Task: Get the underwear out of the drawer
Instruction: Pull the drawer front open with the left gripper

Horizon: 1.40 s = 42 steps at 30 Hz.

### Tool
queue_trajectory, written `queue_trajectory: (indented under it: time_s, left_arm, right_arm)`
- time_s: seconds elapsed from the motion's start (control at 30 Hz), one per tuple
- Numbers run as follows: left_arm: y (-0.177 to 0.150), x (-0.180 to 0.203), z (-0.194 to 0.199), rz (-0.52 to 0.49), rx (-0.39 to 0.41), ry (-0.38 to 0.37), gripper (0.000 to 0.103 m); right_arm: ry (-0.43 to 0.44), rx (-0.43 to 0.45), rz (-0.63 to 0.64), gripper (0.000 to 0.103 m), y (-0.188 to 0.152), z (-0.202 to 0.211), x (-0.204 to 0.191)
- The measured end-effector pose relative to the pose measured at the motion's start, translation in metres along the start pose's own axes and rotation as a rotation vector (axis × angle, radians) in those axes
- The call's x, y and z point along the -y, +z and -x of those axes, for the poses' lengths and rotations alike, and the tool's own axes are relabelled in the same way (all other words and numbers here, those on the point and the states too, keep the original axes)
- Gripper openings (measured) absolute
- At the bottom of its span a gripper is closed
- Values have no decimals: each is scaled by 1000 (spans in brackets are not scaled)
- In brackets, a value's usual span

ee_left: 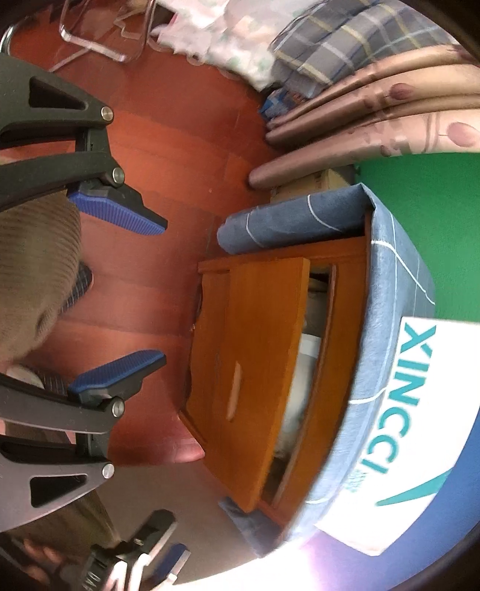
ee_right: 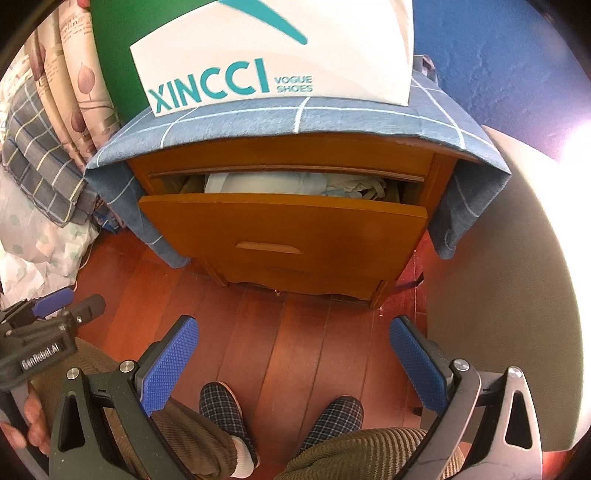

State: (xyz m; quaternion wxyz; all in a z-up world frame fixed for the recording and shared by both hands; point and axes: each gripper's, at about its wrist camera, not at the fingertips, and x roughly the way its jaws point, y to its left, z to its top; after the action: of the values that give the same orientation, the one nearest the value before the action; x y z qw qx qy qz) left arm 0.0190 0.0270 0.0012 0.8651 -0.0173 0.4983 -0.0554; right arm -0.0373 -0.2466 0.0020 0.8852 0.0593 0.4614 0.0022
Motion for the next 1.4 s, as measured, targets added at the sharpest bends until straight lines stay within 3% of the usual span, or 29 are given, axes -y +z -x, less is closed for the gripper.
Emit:
queue_trajectory:
  time_s: [0.13, 0.33, 0.5, 0.6, 0.93, 1.23, 1.4]
  left_arm:
    - [17, -17, -12, 179, -35, -165, 66]
    - [44, -26, -37, 337, -85, -282, 66]
    - [68, -35, -66, 527, -116, -400, 70]
    - [77, -38, -79, 594, -92, -423, 78]
    - [83, -54, -132, 852, -97, -512, 80]
    - [73, -55, -172, 936, -148, -453, 82]
    - [69, -59, -195, 960, -164, -419, 89]
  right_arm:
    - [19, 10, -56, 102, 3, 7, 14]
    - [-54, 37, -143, 102, 12, 13, 54]
    - [49, -27, -301, 102, 7, -5, 90]
    - [99, -22, -331, 102, 4, -7, 96]
    - [149, -18, -343, 102, 3, -9, 102]
    - [155, -11, -333, 102, 2, -9, 100]
    - [156, -6, -338, 102, 1, -8, 101]
